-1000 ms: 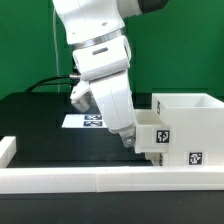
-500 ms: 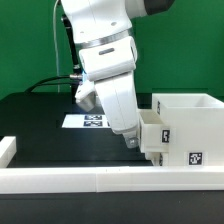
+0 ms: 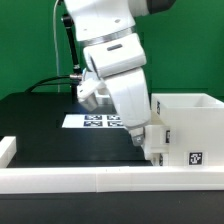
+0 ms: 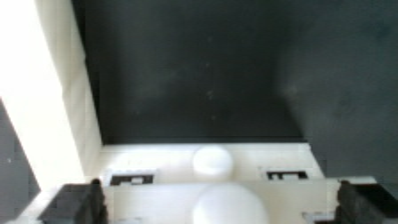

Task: Assemble drawer

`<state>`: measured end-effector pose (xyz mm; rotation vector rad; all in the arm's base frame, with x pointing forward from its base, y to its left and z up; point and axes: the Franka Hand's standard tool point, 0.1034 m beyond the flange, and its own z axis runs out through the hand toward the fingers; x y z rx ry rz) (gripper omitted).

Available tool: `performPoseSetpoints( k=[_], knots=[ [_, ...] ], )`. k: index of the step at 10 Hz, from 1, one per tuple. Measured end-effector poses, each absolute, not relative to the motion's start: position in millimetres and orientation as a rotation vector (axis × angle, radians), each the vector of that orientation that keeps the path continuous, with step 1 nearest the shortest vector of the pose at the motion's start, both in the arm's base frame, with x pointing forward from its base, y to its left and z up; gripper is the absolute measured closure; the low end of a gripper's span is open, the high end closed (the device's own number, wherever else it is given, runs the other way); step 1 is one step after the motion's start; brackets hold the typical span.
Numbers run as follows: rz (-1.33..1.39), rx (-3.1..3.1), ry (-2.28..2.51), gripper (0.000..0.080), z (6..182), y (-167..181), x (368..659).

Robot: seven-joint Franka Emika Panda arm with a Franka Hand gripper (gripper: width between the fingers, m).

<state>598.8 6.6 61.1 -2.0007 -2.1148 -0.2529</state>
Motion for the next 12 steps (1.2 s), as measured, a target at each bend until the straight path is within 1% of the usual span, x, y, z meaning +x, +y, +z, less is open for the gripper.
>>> performPoseSetpoints(
  k=[6,9,12],
  knots=[
    [-0.204,-2.056,-2.106,0.015,59.7,27,600],
    [-0.196,-2.074,-2.088,0.015,62.2,37,600],
    [-0.174,-2.085,-2.07,0.015,64.7,33,600]
  ],
)
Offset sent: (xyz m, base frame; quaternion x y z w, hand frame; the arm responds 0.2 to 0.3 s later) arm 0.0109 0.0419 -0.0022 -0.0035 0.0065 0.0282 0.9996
